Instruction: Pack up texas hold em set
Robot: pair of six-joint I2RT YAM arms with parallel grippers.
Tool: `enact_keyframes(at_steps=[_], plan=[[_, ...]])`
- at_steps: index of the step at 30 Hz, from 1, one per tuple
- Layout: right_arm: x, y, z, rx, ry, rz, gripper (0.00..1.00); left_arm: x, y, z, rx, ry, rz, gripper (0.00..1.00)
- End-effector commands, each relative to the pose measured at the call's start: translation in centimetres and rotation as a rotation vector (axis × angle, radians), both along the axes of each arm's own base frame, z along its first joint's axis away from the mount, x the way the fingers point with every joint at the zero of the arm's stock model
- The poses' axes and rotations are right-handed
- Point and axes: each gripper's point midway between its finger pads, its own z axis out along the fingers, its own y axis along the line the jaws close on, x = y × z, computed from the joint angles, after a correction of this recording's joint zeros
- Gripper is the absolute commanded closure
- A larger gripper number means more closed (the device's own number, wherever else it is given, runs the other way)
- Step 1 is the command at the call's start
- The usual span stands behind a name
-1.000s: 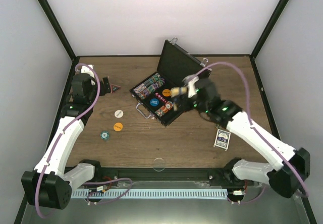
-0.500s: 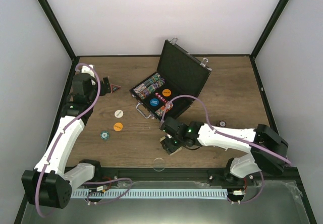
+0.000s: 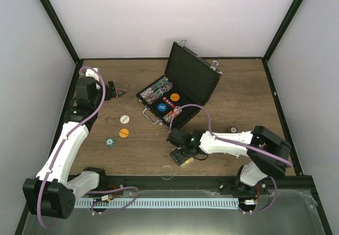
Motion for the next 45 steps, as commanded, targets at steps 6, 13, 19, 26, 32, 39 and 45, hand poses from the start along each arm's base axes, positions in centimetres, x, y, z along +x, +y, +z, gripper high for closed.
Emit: enact_keyframes(at_steps=[6, 13, 19, 26, 32, 39, 45], plan=[[-0.2, 0.0, 0.9, -0.046, 0.017, -0.053, 0.12, 0.1, -0.3, 0.5, -0.011, -0.022, -0.009, 0.0], [-0.5, 0.0, 0.6, -0.075, 0.057, -0.088, 0.23, 0.1, -0.3, 0.4, -0.011, -0.02, -0.009, 0.0], [-0.4, 0.3, 0.4, -0.093, 0.06, -0.095, 0.23, 0.1, -0.3, 0.4, -0.01, -0.021, -0.008, 0.0], [0.3, 0.7, 0.7, -0.096, 0.035, -0.105, 0.36, 0.1, -0.2, 0.6, -0.01, -0.025, -0.007, 0.0], [1.4, 1.2, 3.9, -0.06, -0.027, -0.12, 0.41, 0.1, -0.3, 0.6, -0.011, -0.026, -0.008, 0.0], [7.1, 3.2, 11.5, 0.05, -0.23, -0.153, 0.41, -0.1, -0.3, 1.1, -0.016, -0.041, -0.011, 0.0], [16.2, 4.8, 14.8, 0.167, -0.398, -0.186, 0.42, -0.2, -0.4, 1.1, -0.019, -0.041, -0.016, 0.0]])
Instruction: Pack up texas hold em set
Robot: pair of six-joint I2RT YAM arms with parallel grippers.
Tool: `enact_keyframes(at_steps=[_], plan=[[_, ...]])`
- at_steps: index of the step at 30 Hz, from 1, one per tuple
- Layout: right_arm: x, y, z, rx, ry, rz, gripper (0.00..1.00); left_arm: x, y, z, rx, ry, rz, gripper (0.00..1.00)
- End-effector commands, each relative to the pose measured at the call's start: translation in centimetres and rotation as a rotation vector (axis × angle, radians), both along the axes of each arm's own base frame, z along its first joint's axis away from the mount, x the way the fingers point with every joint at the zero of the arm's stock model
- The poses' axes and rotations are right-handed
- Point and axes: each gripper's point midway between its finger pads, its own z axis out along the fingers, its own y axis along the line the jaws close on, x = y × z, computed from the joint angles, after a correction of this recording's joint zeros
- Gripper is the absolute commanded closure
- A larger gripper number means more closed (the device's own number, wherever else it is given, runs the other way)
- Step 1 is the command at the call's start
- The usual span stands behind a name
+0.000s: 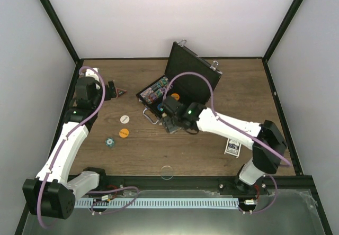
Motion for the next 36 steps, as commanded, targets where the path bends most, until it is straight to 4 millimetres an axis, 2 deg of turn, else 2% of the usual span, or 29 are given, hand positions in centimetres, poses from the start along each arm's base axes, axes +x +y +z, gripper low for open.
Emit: enact_keyframes(at_steps=[1, 3, 6, 9, 12, 18, 22, 30, 36], plan=[[8.1, 1.2, 3.4, 0.071, -0.192, -0.023, 0.42, -0.1, -0.3, 1.0, -0.017, -0.038, -0.01, 0.0], [11.1, 1.9, 4.2, 0.108, -0.227, -0.019, 0.42, -0.1, -0.3, 1.0, -0.018, -0.039, -0.01, 0.0], [14.2, 2.7, 3.8, 0.105, -0.25, 0.014, 0.42, -0.1, -0.3, 1.1, -0.018, -0.04, -0.008, 0.0], [16.2, 3.1, 2.6, 0.074, -0.252, 0.048, 0.42, -0.2, -0.4, 1.3, -0.022, -0.046, -0.013, 0.0], [17.3, 3.7, 1.5, 0.064, -0.247, 0.085, 0.42, -0.3, -0.3, 1.3, -0.021, -0.048, -0.013, 0.0], [17.9, 6.1, 0.1, 0.11, -0.223, 0.171, 0.42, -0.3, -0.3, 1.2, -0.018, -0.046, -0.01, 0.0], [18.0, 7.1, -1.7, 0.114, -0.194, 0.213, 0.43, -0.2, -0.3, 1.2, -0.019, -0.046, -0.011, 0.0], [17.7, 6.8, -4.4, 0.063, -0.156, 0.234, 0.43, -0.3, -0.4, 1.3, -0.023, -0.047, -0.015, 0.0], [16.6, 6.1, -5.9, 0.046, -0.112, 0.246, 0.43, -0.3, -0.5, 1.5, -0.026, -0.052, -0.019, 0.0]])
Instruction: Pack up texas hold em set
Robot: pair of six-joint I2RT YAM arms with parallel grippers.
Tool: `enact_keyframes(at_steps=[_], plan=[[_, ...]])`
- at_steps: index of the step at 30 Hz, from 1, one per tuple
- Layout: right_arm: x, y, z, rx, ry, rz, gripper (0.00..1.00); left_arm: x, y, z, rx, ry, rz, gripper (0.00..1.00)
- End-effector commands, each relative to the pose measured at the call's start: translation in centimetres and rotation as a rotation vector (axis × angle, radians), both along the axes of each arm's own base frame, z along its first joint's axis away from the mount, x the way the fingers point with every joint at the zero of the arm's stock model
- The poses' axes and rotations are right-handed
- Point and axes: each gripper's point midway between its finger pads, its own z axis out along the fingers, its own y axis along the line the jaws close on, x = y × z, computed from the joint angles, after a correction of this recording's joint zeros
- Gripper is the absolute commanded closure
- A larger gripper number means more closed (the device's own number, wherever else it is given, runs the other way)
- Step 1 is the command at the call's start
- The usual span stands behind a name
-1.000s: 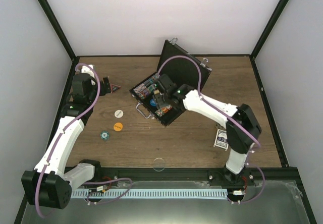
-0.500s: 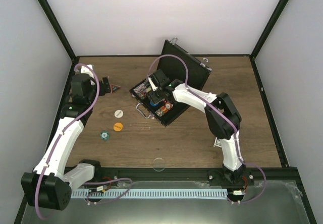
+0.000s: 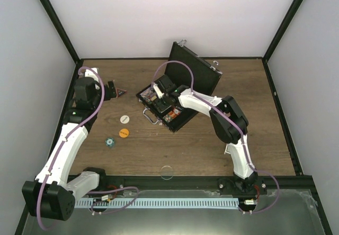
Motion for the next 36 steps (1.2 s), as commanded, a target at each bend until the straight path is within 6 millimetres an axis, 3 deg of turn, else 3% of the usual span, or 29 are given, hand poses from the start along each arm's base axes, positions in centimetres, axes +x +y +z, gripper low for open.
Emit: enact_keyframes(at_steps=[1, 25, 30, 36], plan=[[-0.2, 0.2, 0.6, 0.017, -0.01, 0.025, 0.44, -0.1, -0.4, 1.0, -0.018, -0.038, -0.013, 0.0], [-2.8, -1.4, -1.4, -0.069, 0.136, 0.028, 0.43, 0.1, -0.5, 0.5, -0.017, -0.023, -0.016, 0.0], [-2.7, -1.6, -1.2, -0.075, 0.124, 0.021, 0.31, 0.1, -0.5, 0.4, -0.017, -0.021, -0.017, 0.0], [-1.7, -1.2, 1.0, -0.053, 0.071, 0.009, 0.13, 0.1, -0.4, 0.4, -0.015, -0.022, -0.013, 0.0]])
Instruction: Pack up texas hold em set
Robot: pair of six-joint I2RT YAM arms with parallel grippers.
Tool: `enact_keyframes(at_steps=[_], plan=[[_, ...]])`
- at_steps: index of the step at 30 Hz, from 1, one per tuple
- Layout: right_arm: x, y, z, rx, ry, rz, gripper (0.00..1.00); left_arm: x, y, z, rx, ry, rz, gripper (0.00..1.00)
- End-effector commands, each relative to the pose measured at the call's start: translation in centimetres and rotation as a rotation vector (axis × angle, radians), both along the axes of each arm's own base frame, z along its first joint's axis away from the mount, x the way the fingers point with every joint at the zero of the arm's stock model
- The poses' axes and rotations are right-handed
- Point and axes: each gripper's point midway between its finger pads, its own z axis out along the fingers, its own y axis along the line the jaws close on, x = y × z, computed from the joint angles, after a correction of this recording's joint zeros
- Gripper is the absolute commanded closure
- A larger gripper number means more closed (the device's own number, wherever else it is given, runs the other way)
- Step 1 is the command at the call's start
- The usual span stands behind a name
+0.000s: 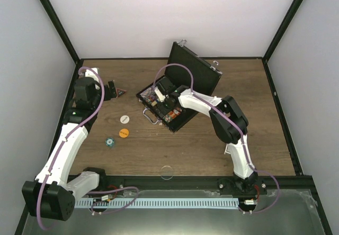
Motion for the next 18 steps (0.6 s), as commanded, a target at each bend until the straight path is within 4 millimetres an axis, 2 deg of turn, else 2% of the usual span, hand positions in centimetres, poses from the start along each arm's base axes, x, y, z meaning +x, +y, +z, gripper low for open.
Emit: enact_keyframes(at_steps=[1, 5, 8, 12, 18], plan=[[0.4, -0.1, 2.9, 0.008, -0.028, -0.015, 0.11, 0.1, -0.1, 0.4, -0.009, -0.021, 0.001, 0.0], [0.9, 0.2, 4.9, 0.049, -0.068, -0.029, 0.09, 0.1, -0.1, 0.3, -0.009, -0.019, 0.0, 0.0], [1.4, 0.5, 6.3, 0.087, -0.099, -0.056, 0.12, 0.1, -0.1, 0.3, -0.01, -0.019, 0.001, 0.0], [2.3, 1.2, 7.3, 0.139, -0.119, -0.092, 0.25, 0.1, -0.1, 0.3, -0.01, -0.019, 0.002, 0.0], [4.2, 2.3, 6.8, 0.148, -0.131, -0.143, 0.4, 0.2, -0.1, 0.2, -0.007, -0.016, 0.002, 0.0]])
